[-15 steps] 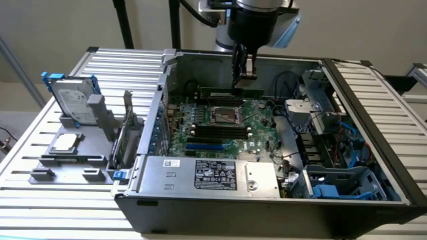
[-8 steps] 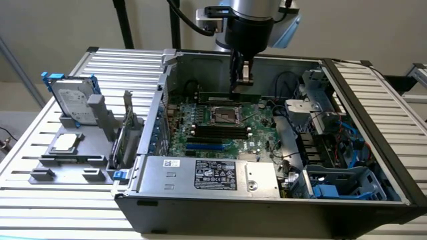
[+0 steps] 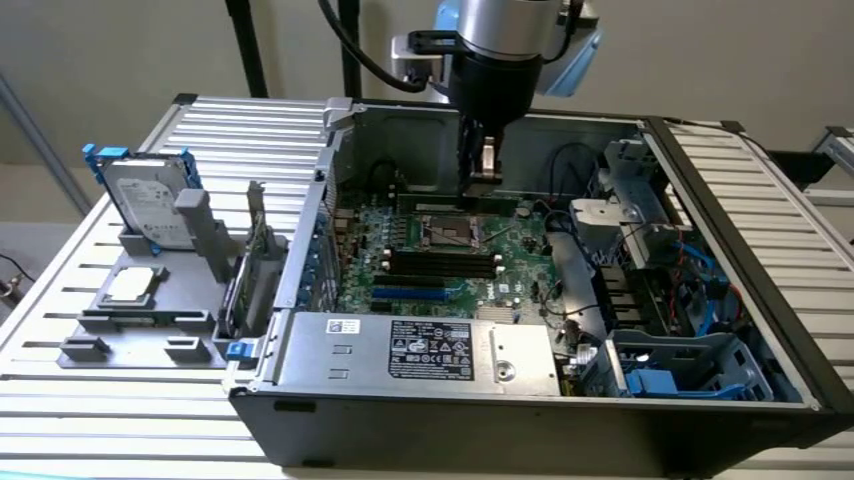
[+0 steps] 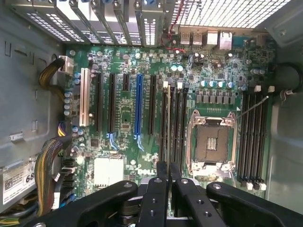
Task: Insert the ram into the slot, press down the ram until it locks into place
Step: 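Insert the ram into the slot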
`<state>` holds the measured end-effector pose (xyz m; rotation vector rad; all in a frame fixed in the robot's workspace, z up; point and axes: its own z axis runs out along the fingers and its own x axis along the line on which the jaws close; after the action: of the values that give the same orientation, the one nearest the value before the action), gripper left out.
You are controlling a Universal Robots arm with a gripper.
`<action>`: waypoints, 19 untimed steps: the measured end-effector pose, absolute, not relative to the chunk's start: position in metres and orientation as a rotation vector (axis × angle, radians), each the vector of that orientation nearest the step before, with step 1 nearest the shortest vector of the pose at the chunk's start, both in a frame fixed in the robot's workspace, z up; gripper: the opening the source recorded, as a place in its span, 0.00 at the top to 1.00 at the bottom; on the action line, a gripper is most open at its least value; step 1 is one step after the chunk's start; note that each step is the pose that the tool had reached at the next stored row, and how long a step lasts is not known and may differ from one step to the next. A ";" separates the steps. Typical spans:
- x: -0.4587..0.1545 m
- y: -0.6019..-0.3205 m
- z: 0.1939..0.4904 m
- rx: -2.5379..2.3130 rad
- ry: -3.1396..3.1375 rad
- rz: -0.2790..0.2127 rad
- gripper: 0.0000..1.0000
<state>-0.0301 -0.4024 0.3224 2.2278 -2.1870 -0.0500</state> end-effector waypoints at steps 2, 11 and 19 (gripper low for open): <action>-0.030 -0.402 0.319 2.226 -2.189 -0.050 0.87; -0.030 -0.402 0.302 2.205 -2.210 -0.050 0.87; -0.031 -0.402 0.288 2.186 -2.229 -0.050 0.87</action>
<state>-0.0312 -0.4024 0.2879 2.1864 -2.2291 -0.0503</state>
